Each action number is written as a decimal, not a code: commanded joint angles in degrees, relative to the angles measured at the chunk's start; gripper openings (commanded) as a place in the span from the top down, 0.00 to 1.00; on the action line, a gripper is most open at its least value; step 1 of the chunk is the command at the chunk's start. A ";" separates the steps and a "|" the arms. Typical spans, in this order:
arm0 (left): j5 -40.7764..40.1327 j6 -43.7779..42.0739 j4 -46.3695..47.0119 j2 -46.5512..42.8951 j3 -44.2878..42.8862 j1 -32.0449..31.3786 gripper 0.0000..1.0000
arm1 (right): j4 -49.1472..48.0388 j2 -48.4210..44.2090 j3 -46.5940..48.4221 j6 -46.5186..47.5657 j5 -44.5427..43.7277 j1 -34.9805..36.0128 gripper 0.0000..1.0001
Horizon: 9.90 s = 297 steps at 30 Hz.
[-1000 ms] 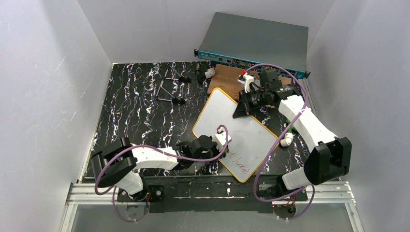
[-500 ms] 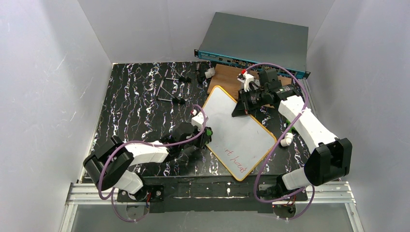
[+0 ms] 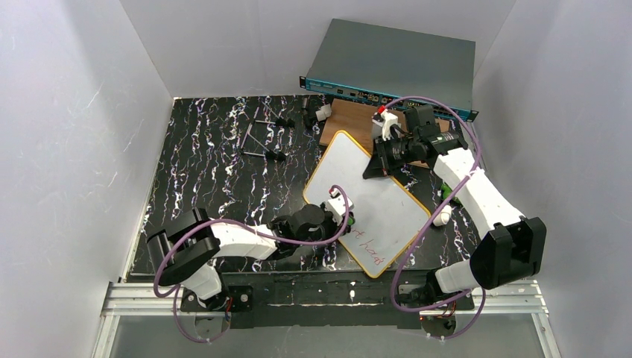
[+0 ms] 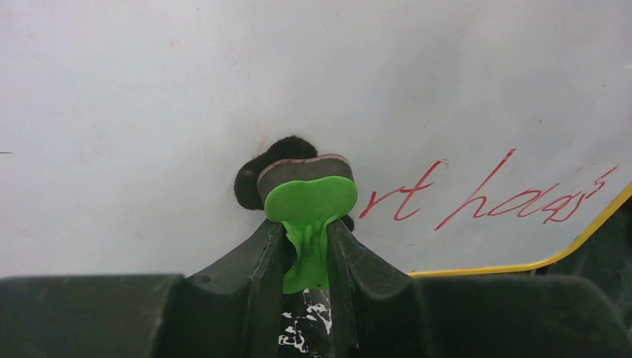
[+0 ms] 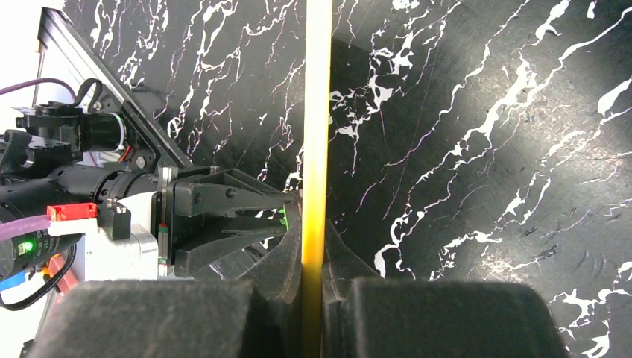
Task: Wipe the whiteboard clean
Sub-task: Erase the whiteboard at the center of the board.
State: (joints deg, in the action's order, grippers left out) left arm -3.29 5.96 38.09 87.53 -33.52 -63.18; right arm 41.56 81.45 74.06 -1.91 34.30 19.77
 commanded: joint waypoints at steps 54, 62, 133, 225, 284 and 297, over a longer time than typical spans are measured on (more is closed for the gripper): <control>9.14 5.31 -14.62 -8.35 -1.84 7.03 1.00 | -6.42 -0.77 -0.59 2.35 6.11 3.10 0.99; 12.46 -2.97 -26.44 -5.31 -12.39 0.86 1.00 | -6.46 -0.77 -0.61 2.35 6.04 3.12 0.99; -4.85 0.24 -4.66 4.78 -8.81 -12.26 1.00 | -6.68 -1.38 -0.85 2.35 6.04 3.08 0.99; -24.70 5.05 -4.78 6.25 -6.19 -0.41 1.00 | 7.57 17.14 24.66 9.92 6.15 6.07 0.99; -13.96 3.16 -17.50 13.87 -24.22 -15.12 1.00 | 3.05 15.94 19.28 5.22 3.39 6.42 0.99; -17.29 4.50 -19.46 15.17 -27.11 -17.04 1.00 | 2.87 15.11 18.81 5.24 3.23 6.42 0.99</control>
State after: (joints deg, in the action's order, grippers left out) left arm -20.69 8.40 16.14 102.48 -60.84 -80.49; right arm 49.34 98.15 93.95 5.96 35.16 23.86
